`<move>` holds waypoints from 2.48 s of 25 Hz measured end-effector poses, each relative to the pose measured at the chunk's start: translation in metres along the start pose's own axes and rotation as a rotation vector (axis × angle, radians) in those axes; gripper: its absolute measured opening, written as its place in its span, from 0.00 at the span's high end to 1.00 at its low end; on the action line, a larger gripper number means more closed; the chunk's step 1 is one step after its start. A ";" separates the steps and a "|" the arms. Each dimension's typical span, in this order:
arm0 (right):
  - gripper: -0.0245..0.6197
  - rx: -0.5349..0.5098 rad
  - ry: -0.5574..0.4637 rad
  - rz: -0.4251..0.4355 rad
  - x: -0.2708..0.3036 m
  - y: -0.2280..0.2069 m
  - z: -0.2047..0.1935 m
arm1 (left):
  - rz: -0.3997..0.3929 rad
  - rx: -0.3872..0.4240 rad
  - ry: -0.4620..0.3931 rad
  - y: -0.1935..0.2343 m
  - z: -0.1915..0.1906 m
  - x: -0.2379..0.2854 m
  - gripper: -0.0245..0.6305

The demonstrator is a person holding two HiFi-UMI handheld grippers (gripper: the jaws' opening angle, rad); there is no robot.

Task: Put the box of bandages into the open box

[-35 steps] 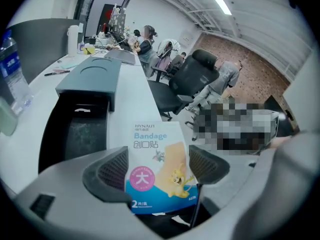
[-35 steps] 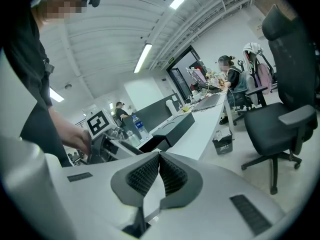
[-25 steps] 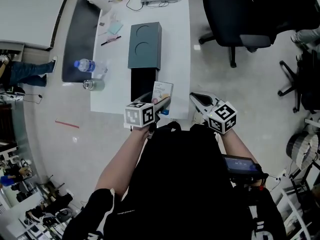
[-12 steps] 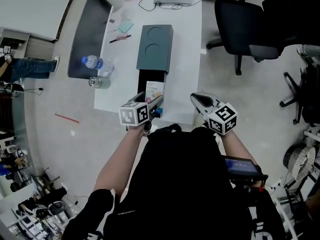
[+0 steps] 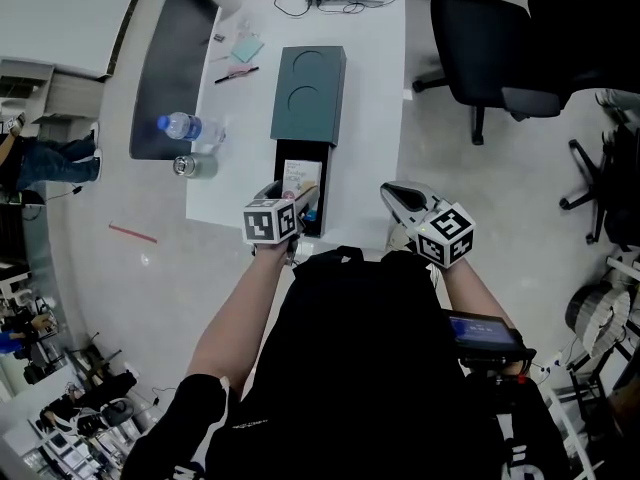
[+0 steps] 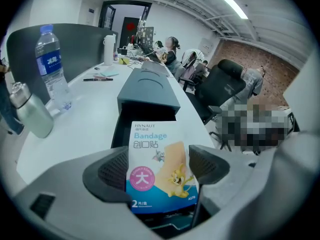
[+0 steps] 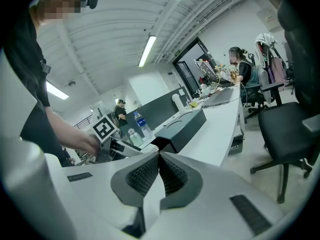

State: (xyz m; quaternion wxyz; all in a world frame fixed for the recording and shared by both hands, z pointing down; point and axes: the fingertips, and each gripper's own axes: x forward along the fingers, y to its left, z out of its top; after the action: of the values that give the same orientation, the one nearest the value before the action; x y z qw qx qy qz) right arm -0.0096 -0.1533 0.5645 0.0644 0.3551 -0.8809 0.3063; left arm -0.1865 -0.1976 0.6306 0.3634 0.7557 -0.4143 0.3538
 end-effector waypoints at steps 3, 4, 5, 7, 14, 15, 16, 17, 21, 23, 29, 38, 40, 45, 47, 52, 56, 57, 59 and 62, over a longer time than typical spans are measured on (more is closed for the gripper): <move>0.92 0.011 0.001 -0.007 0.003 -0.004 0.001 | 0.017 0.020 0.040 0.006 -0.006 0.010 0.38; 0.92 0.014 0.001 -0.009 0.003 -0.005 0.001 | 0.026 0.029 0.051 0.008 -0.007 0.013 0.38; 0.92 0.017 0.001 -0.011 0.003 -0.006 0.001 | 0.034 0.035 0.059 0.010 -0.008 0.015 0.38; 0.92 0.022 -0.001 -0.013 0.002 -0.007 0.001 | 0.048 0.042 0.069 0.012 -0.009 0.017 0.38; 0.92 0.031 0.001 -0.019 0.005 -0.010 0.002 | 0.098 0.058 0.106 0.011 -0.004 0.024 0.38; 0.92 0.032 0.002 -0.019 0.005 -0.010 0.003 | 0.102 0.050 0.114 0.011 -0.006 0.026 0.38; 0.92 0.033 0.002 -0.019 0.005 -0.010 0.003 | 0.104 0.041 0.122 0.011 -0.008 0.028 0.38; 0.92 0.034 0.002 -0.019 0.004 -0.011 0.003 | 0.107 0.033 0.131 0.011 -0.009 0.029 0.38; 0.92 0.037 0.004 -0.024 0.002 -0.014 0.001 | 0.128 0.033 0.151 0.011 -0.012 0.032 0.38; 0.92 0.039 0.005 -0.025 0.001 -0.016 0.000 | 0.137 0.037 0.148 0.012 -0.012 0.034 0.38; 0.92 0.042 0.005 -0.020 -0.005 -0.016 -0.002 | 0.140 0.023 0.130 0.014 -0.013 0.035 0.38; 0.92 0.030 0.000 -0.007 -0.019 -0.010 -0.003 | 0.157 0.029 0.069 0.013 -0.008 0.024 0.37; 0.92 0.019 0.003 0.002 -0.021 -0.007 -0.002 | 0.169 0.026 0.041 0.013 -0.004 0.017 0.38; 0.92 -0.023 0.026 0.031 -0.033 -0.006 -0.003 | 0.186 -0.024 -0.058 0.004 -0.007 0.003 0.38; 0.92 -0.039 0.025 0.047 -0.037 -0.004 -0.002 | 0.179 -0.024 -0.104 -0.003 -0.006 -0.006 0.38; 0.92 -0.083 0.028 0.080 -0.042 0.000 -0.001 | 0.184 -0.025 -0.214 -0.020 -0.009 -0.034 0.53; 0.92 -0.131 0.027 0.111 -0.040 0.010 0.004 | 0.172 -0.038 -0.313 -0.034 -0.013 -0.057 0.70; 0.92 -0.143 0.024 0.119 -0.038 0.013 0.006 | 0.165 -0.038 -0.337 -0.036 -0.014 -0.064 0.74; 0.92 -0.165 0.014 0.131 -0.033 0.023 0.011 | 0.152 -0.040 -0.381 -0.037 -0.016 -0.078 0.82; 0.92 -0.197 0.002 0.146 -0.027 0.039 0.017 | 0.128 -0.051 -0.441 -0.037 -0.020 -0.097 0.90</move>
State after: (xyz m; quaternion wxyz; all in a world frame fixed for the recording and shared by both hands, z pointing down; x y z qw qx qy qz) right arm -0.0134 -0.1254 0.5229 0.0773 0.2815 -0.9302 0.2224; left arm -0.1981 -0.1300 0.5495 0.2601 0.7775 -0.5396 0.1918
